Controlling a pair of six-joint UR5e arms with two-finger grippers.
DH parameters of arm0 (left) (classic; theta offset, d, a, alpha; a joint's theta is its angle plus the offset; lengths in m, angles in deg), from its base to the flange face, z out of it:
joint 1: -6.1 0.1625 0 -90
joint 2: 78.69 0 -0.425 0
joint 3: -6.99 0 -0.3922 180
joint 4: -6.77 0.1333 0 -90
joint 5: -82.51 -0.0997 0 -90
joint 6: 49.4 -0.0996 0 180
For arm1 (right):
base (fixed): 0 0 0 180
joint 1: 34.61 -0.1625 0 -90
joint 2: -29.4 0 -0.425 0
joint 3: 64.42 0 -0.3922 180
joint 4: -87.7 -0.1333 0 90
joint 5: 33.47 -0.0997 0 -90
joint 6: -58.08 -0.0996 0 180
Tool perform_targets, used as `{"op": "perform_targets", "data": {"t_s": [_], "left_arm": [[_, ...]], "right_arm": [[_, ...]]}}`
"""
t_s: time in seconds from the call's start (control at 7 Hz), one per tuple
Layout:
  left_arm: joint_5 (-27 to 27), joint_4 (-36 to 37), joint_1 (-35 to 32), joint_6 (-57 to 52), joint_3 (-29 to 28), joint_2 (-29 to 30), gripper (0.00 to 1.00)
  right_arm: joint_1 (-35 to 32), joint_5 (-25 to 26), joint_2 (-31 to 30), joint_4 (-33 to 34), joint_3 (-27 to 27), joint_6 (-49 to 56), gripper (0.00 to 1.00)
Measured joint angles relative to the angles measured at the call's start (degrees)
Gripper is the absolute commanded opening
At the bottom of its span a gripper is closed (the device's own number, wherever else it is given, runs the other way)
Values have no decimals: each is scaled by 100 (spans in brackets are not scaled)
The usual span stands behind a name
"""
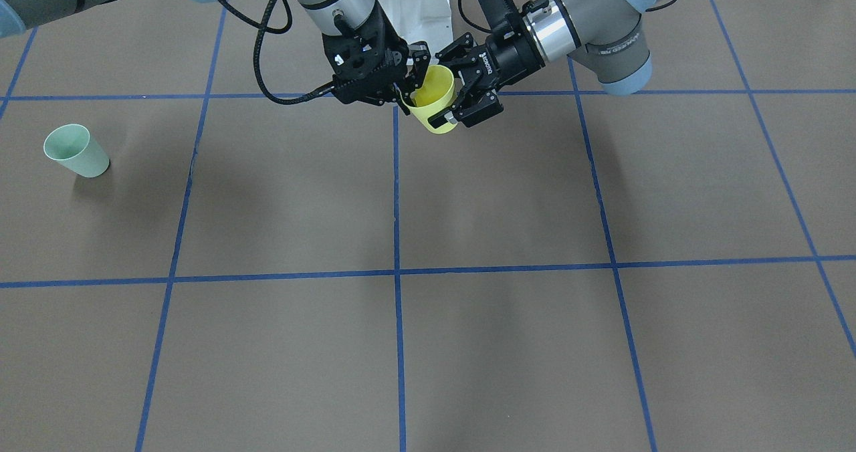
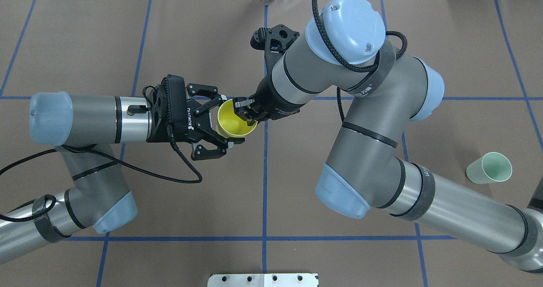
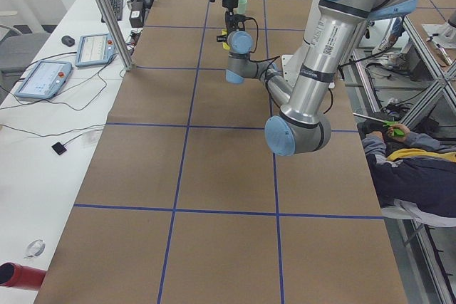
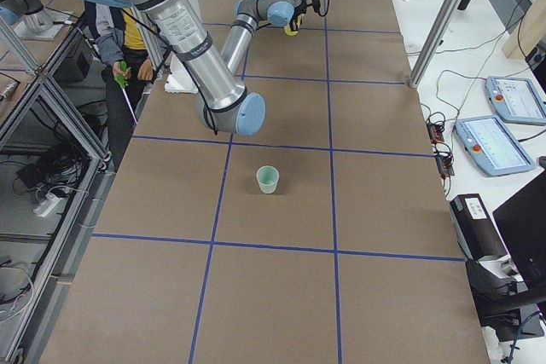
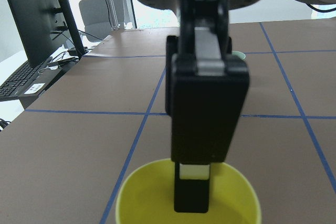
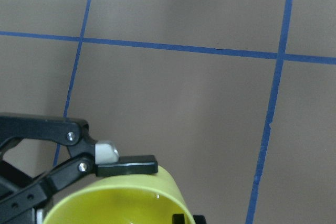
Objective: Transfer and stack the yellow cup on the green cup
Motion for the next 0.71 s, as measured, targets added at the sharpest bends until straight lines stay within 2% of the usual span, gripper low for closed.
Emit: {"op": "perform_targets", "data": {"t_s": [0.71], "left_arm": [[-23, -33, 46, 11, -62, -14, 99]], "right_arm": [[-192, -41, -95, 49, 122, -50, 0]]}}
